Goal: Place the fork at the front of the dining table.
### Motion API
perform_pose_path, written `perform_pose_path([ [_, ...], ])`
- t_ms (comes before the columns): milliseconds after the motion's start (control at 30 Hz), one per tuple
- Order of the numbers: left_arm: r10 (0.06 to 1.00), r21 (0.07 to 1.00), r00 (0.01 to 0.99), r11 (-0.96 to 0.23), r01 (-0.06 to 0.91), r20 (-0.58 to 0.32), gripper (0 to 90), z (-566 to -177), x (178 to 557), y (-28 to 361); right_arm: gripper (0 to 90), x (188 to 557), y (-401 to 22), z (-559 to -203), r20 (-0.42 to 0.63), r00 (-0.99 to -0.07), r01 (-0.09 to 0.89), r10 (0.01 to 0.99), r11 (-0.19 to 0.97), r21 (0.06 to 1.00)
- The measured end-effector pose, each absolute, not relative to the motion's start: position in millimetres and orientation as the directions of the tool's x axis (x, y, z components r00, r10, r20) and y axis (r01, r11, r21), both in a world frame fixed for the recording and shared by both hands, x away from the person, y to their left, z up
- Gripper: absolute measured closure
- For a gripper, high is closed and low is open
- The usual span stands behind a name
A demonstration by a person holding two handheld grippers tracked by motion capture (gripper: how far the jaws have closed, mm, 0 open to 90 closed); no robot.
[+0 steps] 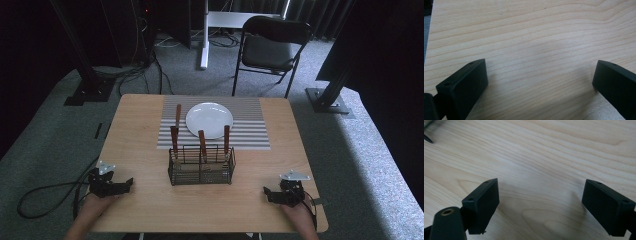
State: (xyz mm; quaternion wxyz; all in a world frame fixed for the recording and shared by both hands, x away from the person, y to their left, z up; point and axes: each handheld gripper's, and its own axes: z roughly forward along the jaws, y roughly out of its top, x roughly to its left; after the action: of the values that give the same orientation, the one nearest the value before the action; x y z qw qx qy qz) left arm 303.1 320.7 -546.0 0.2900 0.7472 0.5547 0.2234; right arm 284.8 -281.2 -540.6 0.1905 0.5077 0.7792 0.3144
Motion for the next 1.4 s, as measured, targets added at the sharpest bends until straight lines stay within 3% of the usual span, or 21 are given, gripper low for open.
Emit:
perform_pose_path([
  [667,0.958,0.682,0.285,-0.216,0.699,0.012,0.0,-546.0,303.1,320.7,13.8,278.2,-241.0,-472.1,0.082,-0.488,0.583,0.869,0.255,0.771],
  [1400,0.958,0.681,0.285,-0.217,0.699,0.013,0.0,-546.0,303.1,320.7,14.7,282.5,-191.1,-420.2,0.06,-0.587,0.47,0.807,0.279,0.837],
])
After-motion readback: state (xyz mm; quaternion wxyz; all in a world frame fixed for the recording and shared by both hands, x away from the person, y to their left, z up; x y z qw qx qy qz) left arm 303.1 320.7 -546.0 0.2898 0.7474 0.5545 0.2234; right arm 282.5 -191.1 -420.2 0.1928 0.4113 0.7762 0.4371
